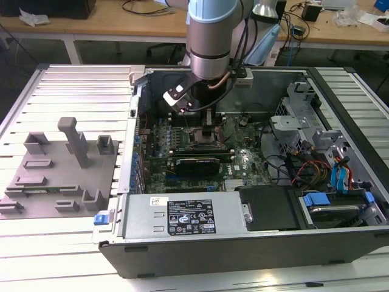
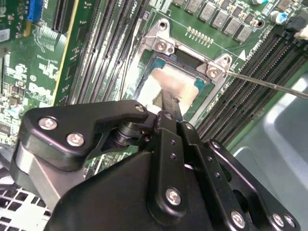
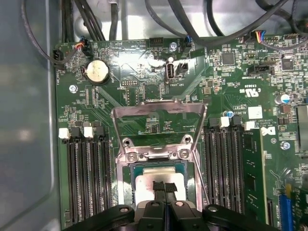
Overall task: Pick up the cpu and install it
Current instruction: 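Place the cpu into insertion slot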
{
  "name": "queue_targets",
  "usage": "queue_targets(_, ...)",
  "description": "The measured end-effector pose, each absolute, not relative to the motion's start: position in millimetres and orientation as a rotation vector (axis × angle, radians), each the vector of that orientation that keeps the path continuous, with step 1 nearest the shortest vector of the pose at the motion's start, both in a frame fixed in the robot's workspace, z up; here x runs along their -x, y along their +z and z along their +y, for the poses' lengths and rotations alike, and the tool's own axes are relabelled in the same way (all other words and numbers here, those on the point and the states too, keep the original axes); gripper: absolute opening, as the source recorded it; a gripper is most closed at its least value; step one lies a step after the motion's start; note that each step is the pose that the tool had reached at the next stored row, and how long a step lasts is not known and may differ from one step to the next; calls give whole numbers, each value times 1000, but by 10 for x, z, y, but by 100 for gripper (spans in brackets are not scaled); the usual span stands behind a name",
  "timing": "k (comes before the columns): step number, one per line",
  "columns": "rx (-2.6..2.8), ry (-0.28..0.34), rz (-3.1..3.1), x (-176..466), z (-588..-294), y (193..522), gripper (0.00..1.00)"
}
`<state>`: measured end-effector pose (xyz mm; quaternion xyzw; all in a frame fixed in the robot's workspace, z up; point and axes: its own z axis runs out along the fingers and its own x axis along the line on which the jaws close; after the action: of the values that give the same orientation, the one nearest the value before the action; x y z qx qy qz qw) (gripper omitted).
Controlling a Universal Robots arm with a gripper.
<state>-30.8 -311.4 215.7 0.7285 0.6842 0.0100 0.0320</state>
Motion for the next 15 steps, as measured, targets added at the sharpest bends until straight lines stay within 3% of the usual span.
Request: queue_targets(15,-2243,29,2105,307,-3114,2602,11)
